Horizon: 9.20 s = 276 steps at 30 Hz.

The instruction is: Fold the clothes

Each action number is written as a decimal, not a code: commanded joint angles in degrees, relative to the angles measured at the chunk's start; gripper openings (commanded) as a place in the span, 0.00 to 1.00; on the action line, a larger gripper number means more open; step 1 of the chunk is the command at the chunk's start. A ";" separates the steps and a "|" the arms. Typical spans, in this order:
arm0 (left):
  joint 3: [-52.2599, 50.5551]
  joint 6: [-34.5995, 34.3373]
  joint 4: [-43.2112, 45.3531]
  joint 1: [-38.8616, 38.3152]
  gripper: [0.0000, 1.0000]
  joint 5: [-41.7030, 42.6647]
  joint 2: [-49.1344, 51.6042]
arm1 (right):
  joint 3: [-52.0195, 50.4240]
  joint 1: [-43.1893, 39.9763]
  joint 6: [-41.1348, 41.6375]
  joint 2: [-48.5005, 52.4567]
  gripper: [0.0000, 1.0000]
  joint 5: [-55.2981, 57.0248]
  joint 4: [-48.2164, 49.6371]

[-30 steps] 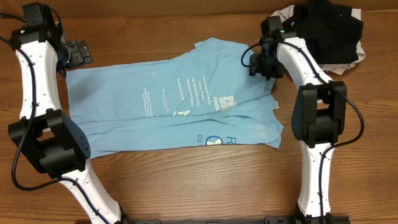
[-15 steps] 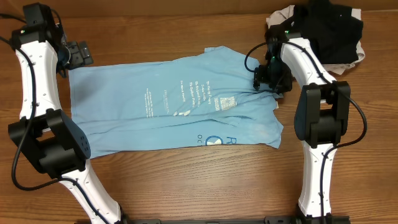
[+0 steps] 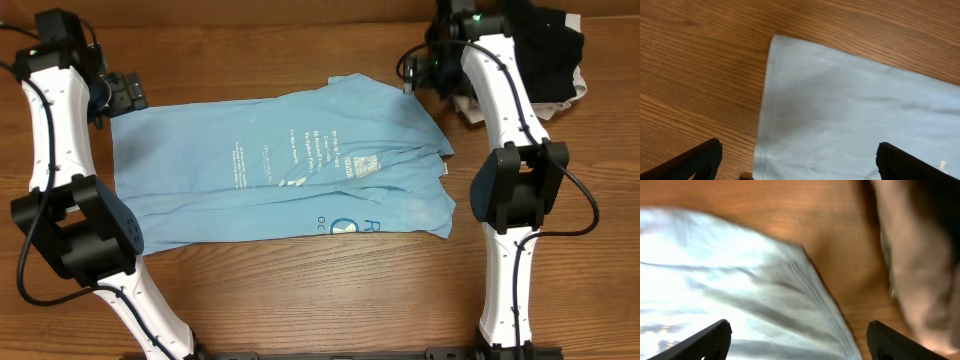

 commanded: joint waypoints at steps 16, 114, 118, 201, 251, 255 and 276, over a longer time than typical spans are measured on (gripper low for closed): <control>-0.15 6.43 19.04 4.28 0.89 2.89 16.09 | 2.01 5.27 -6.03 -0.59 0.84 -1.29 4.07; -0.04 1.88 9.40 1.38 0.04 -6.51 18.56 | 10.99 14.14 3.21 10.32 0.04 -8.70 -20.13; -0.04 1.88 9.40 1.38 0.04 -6.54 18.56 | 9.97 16.17 3.32 9.51 0.32 -9.53 -20.11; 34.27 -1.55 -25.03 1.77 0.04 -11.02 17.88 | 17.20 5.84 14.10 -7.02 0.04 0.85 -20.11; 7.69 -1.09 -32.22 1.11 0.27 -9.51 11.96 | -45.72 6.67 19.37 -30.47 0.32 1.36 1.33; 5.97 -1.09 -32.17 1.11 0.69 -9.55 11.96 | -49.29 6.58 19.39 -30.47 0.55 1.16 2.64; 17.59 -1.07 -19.98 0.96 0.78 3.54 -6.34 | -39.34 4.74 10.08 -30.95 0.70 -3.72 10.10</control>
